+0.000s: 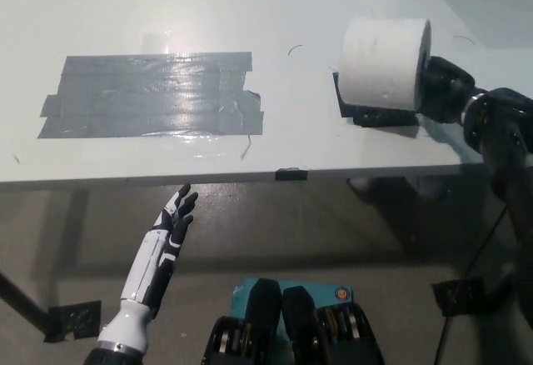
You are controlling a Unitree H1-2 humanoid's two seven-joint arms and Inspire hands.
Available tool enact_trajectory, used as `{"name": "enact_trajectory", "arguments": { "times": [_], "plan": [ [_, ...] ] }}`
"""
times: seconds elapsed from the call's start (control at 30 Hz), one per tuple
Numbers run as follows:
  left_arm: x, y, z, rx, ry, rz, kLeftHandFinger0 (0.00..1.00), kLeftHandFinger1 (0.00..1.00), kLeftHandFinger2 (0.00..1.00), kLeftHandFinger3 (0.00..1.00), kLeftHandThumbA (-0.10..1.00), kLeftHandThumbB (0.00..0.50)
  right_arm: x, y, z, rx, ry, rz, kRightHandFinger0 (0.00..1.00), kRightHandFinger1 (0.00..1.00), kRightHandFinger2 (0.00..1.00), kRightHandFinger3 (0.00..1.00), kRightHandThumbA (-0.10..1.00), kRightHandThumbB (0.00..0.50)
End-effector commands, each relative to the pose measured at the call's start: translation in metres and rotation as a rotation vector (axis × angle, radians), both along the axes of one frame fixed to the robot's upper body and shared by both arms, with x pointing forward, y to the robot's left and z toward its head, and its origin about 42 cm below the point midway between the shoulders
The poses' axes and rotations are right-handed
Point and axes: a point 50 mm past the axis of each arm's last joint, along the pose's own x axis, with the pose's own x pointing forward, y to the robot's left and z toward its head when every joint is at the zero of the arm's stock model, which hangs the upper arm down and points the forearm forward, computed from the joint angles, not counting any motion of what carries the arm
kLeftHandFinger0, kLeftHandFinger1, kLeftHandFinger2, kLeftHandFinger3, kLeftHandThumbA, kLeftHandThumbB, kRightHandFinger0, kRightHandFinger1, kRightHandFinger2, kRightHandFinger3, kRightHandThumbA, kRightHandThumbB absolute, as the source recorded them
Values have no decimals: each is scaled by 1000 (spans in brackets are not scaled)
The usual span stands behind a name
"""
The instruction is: A toilet paper roll is kept on the black spot on the desk infront of the robot and the robot inserts its right thumb into the hole in the centre to grab the roll. Then it passes the roll to a person.
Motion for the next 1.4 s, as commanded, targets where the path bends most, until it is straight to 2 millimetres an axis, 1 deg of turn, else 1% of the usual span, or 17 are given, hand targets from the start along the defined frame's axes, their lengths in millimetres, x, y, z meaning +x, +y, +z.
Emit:
{"name": "enact_trajectory", "arguments": {
  "times": [0.0, 0.13, 0.17, 0.2, 0.27, 0.33, 0.4, 0.47, 0.5, 0.53, 0.67, 0.8, 0.93, 1.0, 1.13, 1.23, 1.37],
  "plan": [
    [6, 0, 13, 14, -50, -13, 1000, 1000, 1000, 1000, 1000, 121, 15, 26, 93, 334, -209, 96, 0, 328, 698, 1000, -100, 145],
    [7, 1, 13, 17, -51, -13, 1000, 1000, 1000, 1000, 1000, 116, 10, 39, 117, 408, -259, 148, 0, 356, 721, 1000, -100, 113],
    [7, 0, 13, 19, -49, -12, 1000, 1000, 1000, 1000, 1000, 118, 9, 43, 126, 425, -286, 163, 0, 369, 722, 975, -100, 119],
    [7, 0, 13, 16, -48, -12, 1000, 1000, 1000, 1000, 1000, 126, 6, 49, 140, 445, -334, 176, 0, 391, 760, 930, -100, 150],
    [7, 0, 13, 13, -46, -13, 1000, 1000, 1000, 1000, 1000, 122, 2, 56, 153, 461, -381, 191, 0, 405, 798, 900, -100, 160],
    [6, -1, 14, 13, -43, -12, 1000, 1000, 1000, 1000, 1000, 121, -3, 64, 170, 482, -437, 209, 0, 409, 816, 911, -100, 173],
    [6, 0, 14, 17, -43, -13, 1000, 1000, 1000, 1000, 1000, 117, -12, 73, 192, 512, -499, 231, 0, 402, 822, 990, -100, 166],
    [10, 0, 17, 21, -54, -17, 1000, 1000, 1000, 1000, 1000, 113, -20, 80, 216, 516, -563, 268, 0, 408, 899, 1000, -100, 165],
    [10, 0, 18, 21, -55, -17, 1000, 1000, 1000, 1000, 1000, 119, -23, 82, 222, 486, -590, 290, 0, 424, 920, 1000, -100, 172],
    [10, 0, 18, 20, -53, -17, 1000, 1000, 1000, 1000, 1000, 125, -24, 84, 226, 479, -599, 299, 0, 426, 920, 1000, -100, 159],
    [9, 0, 16, 21, -48, -19, 1000, 1000, 1000, 1000, 1000, 119, -31, 97, 236, 454, -611, 307, 0, 414, 870, 1000, -100, 111],
    [8, -3, 16, 26, -47, -26, 1000, 1000, 1000, 1000, 1000, 118, -31, 96, 230, 456, -587, 325, 0, 440, 876, 973, -100, 71],
    [11, -3, 17, 25, -55, -28, 1000, 1000, 1000, 1000, 1000, 124, -31, 96, 228, 461, -564, 317, 0, 439, 859, 1000, -100, 80],
    [10, -3, 17, 24, -57, -27, 1000, 1000, 1000, 1000, 1000, 114, -31, 95, 226, 442, -568, 324, 0, 433, 827, 967, -100, 73],
    [10, -2, 18, 19, -55, -22, 1000, 1000, 1000, 1000, 1000, 116, -31, 94, 226, 446, -551, 321, 0, 457, 840, 937, -100, 85],
    [10, -2, 17, 22, -55, -23, 1000, 1000, 1000, 1000, 1000, 119, -33, 92, 228, 423, -552, 312, 0, 478, 876, 1000, -100, 73],
    [9, -2, 17, 17, -52, -26, 1000, 1000, 1000, 1000, 1000, 109, -35, 91, 230, 429, -542, 309, 0, 458, 865, 1000, -100, 64]
  ]
}}
